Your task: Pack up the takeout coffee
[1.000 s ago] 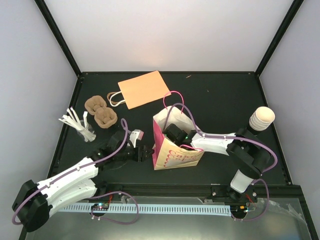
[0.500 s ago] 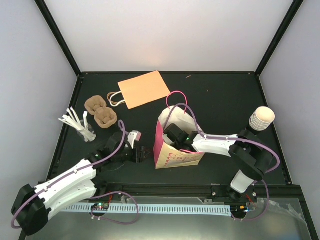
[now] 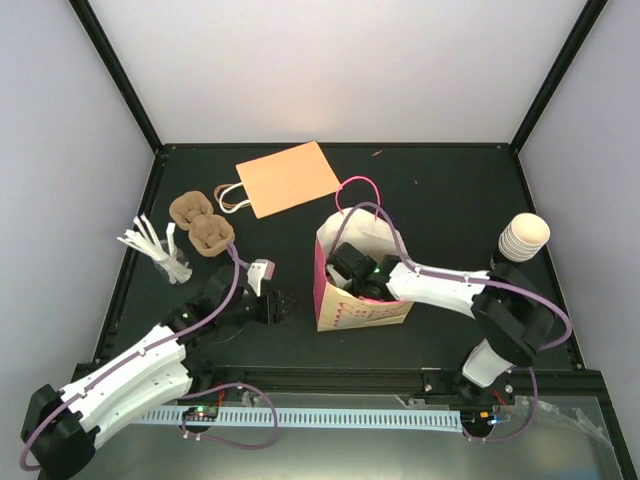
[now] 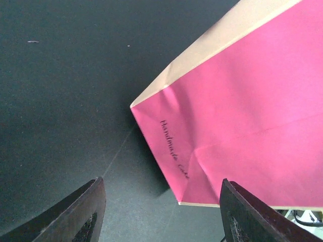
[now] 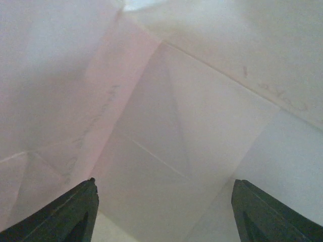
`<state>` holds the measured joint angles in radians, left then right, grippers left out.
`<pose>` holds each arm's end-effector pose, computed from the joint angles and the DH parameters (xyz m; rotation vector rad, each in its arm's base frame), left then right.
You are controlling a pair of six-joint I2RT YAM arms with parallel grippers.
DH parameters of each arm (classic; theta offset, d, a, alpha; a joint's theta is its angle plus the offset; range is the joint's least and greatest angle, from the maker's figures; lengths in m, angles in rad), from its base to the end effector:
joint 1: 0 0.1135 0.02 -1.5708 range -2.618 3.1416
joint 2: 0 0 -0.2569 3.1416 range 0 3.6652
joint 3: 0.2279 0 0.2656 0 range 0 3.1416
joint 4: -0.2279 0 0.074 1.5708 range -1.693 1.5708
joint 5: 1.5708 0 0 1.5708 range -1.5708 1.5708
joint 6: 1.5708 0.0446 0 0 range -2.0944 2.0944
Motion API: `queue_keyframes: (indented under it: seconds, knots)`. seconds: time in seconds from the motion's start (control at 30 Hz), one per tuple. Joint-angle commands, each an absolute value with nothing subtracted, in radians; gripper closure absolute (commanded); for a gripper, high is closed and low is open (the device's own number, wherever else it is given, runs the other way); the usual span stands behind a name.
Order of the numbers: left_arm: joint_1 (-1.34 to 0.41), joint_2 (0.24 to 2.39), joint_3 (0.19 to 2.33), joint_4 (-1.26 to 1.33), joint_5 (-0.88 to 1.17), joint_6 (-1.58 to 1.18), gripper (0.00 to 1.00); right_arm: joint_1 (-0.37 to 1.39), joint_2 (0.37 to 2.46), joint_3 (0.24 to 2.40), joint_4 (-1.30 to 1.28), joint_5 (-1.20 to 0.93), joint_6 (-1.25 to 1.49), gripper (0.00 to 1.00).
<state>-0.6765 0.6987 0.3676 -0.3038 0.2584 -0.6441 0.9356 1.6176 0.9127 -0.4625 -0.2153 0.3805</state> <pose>0.1346 -0.1227 0.1819 0.1940 2.3669 -0.9778 0.1787 0.2585 0.1400 -0.8535 2.7627 0.6087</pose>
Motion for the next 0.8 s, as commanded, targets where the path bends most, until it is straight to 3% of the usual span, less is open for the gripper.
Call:
queue_keyframes:
  seconds: [0.0,0.2,0.33,0.57,0.67,0.77]
  knots:
    - [-0.669,0.689,0.424,-0.343,0.236,-0.633,0.35,0.938,1.540,0.990,-0.571,-0.143,0.374,0.22]
    - [-0.663,0.695,0.490,-0.389,0.225,-0.607,0.33,0.937,1.529,1.080,-0.678,-0.036,0.384,0.20]
    - [-0.661,0.686,0.536,-0.423,0.230,-0.574,0.30,0.936,1.582,1.127,-0.714,-0.008,0.390,0.25]
    - [-0.662,0.675,0.705,-0.515,0.235,-0.553,0.19,0.935,1.605,1.131,-0.696,0.038,0.376,0.33]
    - [-0.662,0.705,0.809,-0.557,0.231,-0.543,0.03,0.936,1.610,1.122,-0.675,0.037,0.376,0.38]
    - [-0.654,0.735,0.878,-0.547,0.228,-0.542,0.01,0.937,1.612,1.117,-0.652,0.031,0.372,0.39]
